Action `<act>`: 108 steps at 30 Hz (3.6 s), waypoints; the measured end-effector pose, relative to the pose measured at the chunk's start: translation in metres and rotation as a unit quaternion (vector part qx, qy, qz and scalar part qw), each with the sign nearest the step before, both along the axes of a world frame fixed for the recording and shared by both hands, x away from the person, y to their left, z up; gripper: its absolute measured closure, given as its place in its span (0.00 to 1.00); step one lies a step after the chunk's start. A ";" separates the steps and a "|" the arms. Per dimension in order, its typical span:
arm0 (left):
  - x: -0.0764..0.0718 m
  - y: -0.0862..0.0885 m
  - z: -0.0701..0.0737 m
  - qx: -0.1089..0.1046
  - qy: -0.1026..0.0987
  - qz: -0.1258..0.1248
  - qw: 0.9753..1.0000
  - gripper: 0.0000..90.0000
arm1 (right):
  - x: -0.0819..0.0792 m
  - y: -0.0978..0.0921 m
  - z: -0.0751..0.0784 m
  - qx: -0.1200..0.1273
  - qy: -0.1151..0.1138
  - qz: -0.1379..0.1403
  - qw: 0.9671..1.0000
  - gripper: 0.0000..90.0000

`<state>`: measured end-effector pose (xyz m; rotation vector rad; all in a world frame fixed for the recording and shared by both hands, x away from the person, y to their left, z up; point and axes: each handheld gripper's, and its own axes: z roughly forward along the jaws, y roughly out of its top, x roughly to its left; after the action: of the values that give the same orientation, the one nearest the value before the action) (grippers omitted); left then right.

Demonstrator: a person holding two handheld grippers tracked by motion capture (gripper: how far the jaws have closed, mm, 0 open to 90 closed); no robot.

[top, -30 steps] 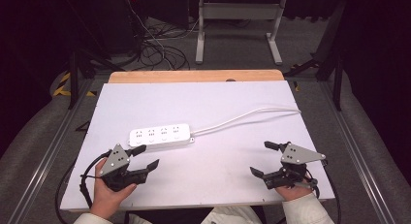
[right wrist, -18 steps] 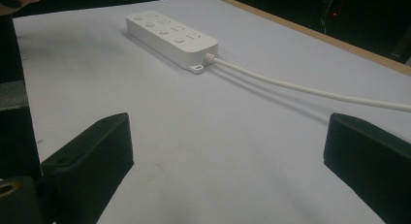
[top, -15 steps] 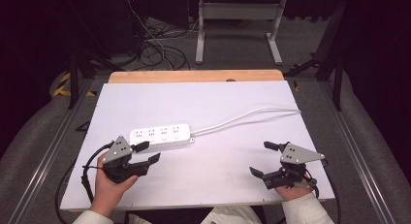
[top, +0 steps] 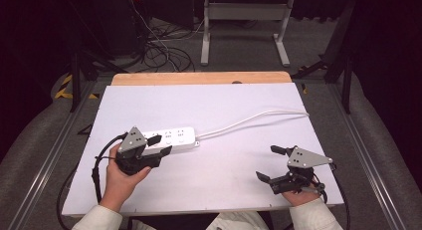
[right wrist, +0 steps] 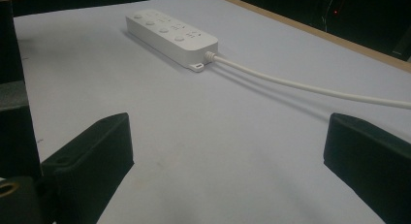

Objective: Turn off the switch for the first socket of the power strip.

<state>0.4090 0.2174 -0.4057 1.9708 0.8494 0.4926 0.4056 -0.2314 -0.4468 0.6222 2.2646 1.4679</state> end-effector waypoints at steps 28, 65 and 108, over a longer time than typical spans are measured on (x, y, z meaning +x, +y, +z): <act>0.034 -0.037 0.006 0.003 0.029 -0.006 1.000 0.62 | 0.001 0.001 -0.002 0.006 0.008 0.008 1.000 0.04; 0.085 -0.046 -0.026 0.064 0.100 0.025 0.993 1.00 | 0.002 0.001 -0.004 0.001 0.017 0.016 1.000 0.04; 0.087 -0.058 -0.044 0.129 0.124 0.027 0.983 1.00 | 0.004 0.001 -0.005 0.002 0.023 0.016 1.000 0.05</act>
<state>0.4962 0.1591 -0.4495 2.2861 1.0397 0.4089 0.4092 -0.2308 -0.4518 0.6302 2.3171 1.4879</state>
